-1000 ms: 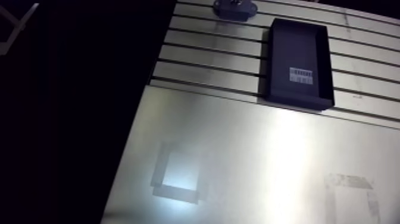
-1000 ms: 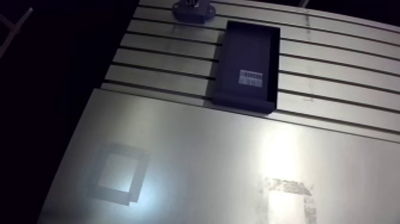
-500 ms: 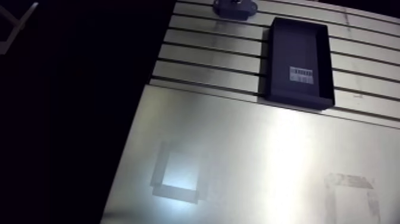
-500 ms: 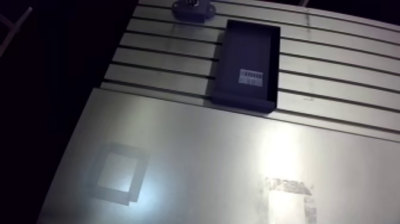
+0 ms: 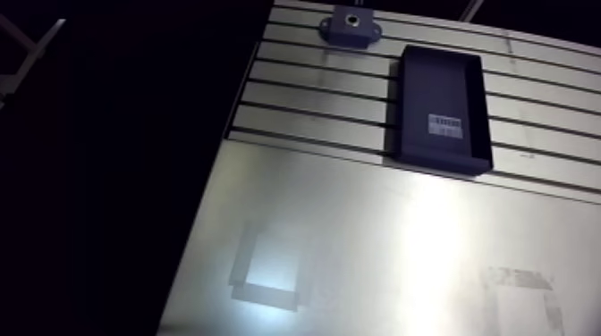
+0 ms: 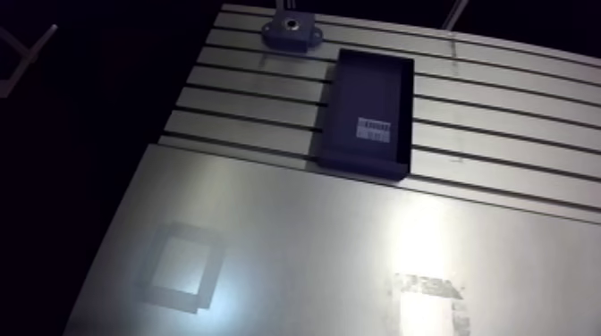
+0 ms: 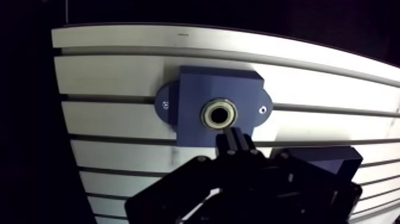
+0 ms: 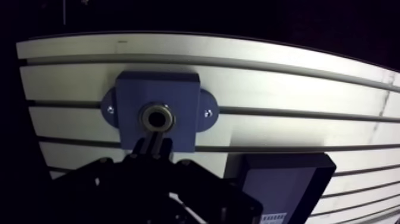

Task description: Pick up the bearing and press it into the housing until flush.

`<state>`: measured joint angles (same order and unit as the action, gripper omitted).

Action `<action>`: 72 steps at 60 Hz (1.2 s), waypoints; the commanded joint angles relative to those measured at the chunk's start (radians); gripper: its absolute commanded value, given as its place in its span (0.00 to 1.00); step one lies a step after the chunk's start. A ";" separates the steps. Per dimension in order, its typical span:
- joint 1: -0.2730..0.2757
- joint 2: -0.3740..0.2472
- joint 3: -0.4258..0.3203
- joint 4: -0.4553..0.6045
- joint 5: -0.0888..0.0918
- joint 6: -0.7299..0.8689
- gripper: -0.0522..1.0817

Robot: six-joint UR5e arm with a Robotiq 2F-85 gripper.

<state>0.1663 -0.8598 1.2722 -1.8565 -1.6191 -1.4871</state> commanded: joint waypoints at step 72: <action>-0.128 -0.469 0.169 0.248 0.009 -0.094 0.05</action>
<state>0.0935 -1.1788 1.3872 -1.6471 -1.6141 -1.5656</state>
